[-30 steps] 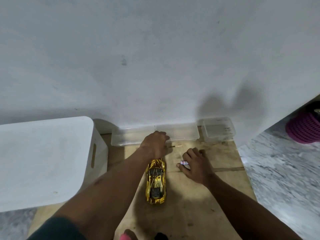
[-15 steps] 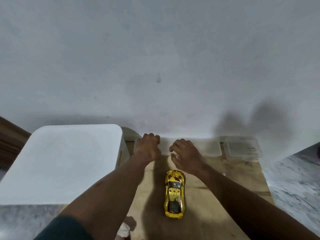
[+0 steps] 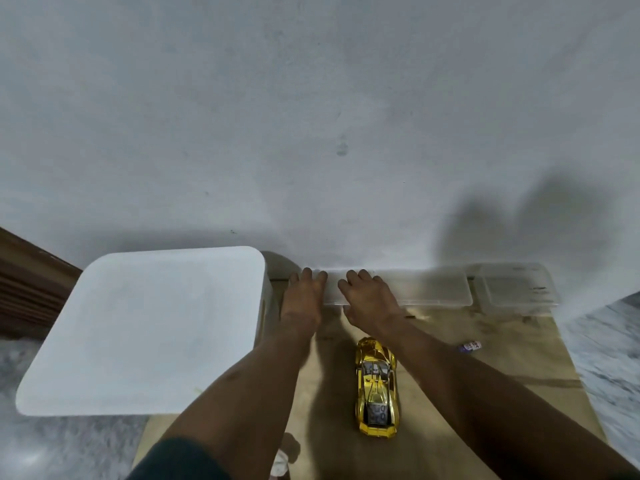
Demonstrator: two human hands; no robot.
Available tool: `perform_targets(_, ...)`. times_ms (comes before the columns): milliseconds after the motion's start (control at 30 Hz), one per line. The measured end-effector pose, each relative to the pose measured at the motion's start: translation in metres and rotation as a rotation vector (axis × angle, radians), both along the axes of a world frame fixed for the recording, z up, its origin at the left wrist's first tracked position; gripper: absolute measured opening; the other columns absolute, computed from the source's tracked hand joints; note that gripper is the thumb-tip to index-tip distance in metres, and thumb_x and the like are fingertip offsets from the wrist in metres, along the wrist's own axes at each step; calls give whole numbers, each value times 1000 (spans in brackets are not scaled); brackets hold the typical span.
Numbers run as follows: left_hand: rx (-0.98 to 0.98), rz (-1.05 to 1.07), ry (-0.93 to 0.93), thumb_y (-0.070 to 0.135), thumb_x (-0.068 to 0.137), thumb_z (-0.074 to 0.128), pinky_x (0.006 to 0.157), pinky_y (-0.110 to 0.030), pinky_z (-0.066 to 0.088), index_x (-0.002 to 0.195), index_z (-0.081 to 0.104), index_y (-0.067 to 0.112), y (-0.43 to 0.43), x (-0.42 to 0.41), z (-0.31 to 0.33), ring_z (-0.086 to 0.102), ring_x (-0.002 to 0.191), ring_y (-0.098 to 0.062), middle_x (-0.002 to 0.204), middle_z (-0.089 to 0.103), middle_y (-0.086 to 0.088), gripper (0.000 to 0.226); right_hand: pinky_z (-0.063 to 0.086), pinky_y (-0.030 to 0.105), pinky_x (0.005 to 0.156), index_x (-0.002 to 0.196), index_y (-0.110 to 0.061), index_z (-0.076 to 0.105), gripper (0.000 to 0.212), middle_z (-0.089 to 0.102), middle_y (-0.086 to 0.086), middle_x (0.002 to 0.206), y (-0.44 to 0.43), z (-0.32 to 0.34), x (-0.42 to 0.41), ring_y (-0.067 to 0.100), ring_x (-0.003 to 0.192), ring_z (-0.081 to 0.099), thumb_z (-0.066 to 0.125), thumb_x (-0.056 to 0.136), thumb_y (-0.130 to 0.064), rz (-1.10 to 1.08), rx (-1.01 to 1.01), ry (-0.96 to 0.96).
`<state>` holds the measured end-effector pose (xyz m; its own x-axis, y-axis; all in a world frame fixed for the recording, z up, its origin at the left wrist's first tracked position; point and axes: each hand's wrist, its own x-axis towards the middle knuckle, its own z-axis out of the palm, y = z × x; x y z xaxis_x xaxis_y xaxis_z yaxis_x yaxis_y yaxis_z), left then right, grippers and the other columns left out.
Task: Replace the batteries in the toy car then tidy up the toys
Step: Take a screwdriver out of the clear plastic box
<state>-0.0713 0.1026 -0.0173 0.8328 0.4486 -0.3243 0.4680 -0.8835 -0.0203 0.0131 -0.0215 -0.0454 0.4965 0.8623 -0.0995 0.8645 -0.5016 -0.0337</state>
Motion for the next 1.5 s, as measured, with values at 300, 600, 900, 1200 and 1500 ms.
perform_targets(300,47,-37,-7,7,89,69,103,-37,46,148,32,16,-2,6,2,44,132,-35,146,42,-15,70,53,41,85,133,-12,49,53,53,11,131,9,6,-9,30,119,52,70,84,-17,-38,-18,50)
perform_targets(600,-38,-11,-42,2,88,64,97,-37,49,145,37,14,4,2,10,44,130,-34,140,45,-15,64,48,44,84,123,-16,53,57,57,8,120,7,10,-7,29,111,55,76,72,-26,-43,-8,-30)
perform_targets(900,-136,92,-110,7,87,71,96,-38,57,129,63,13,18,11,43,66,112,-32,129,64,-12,43,48,32,73,95,-20,63,27,62,-1,93,-23,15,-2,18,84,57,77,74,-28,92,344,-44)
perform_targets(1200,-219,181,-251,12,91,58,87,-34,54,126,68,17,29,22,59,68,107,-30,123,68,-8,37,55,28,75,116,-19,68,26,70,-2,109,-14,4,-13,15,95,64,60,92,-22,28,310,213)
perform_targets(1500,-273,202,-319,7,92,61,85,-30,52,124,69,19,35,24,51,69,104,-27,121,71,-5,36,59,33,80,102,-17,73,17,73,4,99,50,18,1,21,86,68,71,86,-21,-220,6,416)
